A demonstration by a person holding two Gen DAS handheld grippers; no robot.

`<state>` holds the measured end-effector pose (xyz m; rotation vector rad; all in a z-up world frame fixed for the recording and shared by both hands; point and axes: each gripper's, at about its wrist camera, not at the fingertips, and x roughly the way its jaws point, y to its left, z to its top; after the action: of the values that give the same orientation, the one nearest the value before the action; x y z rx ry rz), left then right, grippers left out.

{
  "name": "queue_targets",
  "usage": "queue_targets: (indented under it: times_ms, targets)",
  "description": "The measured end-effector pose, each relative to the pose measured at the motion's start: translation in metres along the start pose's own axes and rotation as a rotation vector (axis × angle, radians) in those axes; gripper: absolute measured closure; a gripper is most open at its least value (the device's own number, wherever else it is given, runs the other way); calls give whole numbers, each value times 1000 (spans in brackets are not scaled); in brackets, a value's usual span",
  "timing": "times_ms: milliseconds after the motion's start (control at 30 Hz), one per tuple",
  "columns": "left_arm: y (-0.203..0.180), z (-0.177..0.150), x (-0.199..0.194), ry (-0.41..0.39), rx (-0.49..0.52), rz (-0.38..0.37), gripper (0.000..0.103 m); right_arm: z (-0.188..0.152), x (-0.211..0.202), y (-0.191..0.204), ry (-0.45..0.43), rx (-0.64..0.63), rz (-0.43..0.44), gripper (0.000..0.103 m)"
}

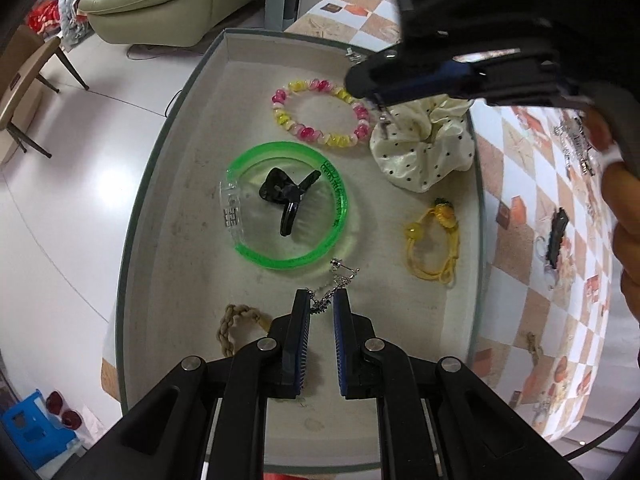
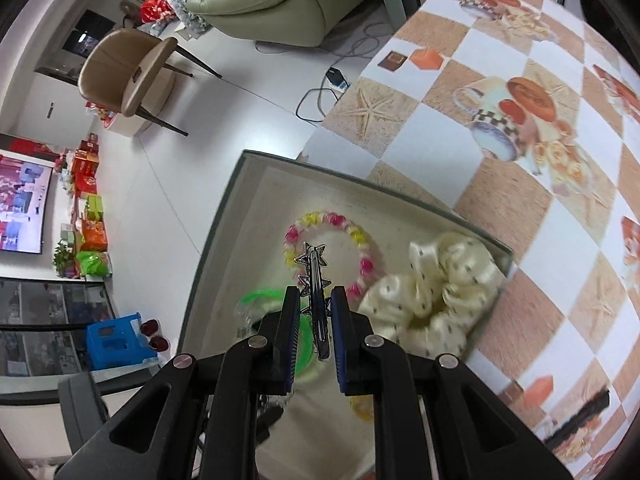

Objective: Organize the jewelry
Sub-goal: 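Carry the hair pin and silver chain to the tray with both tools, then open the right tool onto the beaded bracelet while the left tool releases the chain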

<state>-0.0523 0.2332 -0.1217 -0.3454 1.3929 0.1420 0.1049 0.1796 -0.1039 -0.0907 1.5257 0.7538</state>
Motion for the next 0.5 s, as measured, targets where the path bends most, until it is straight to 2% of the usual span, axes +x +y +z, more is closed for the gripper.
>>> queue_targets:
  times_ms: [267,500]
  targets:
    - [-2,2,11,14,7,46,87,13,34,-3,46,18,-31,86]
    - [-9,2,14,14,33,92,87,14,43,-5,62,35,-44,85]
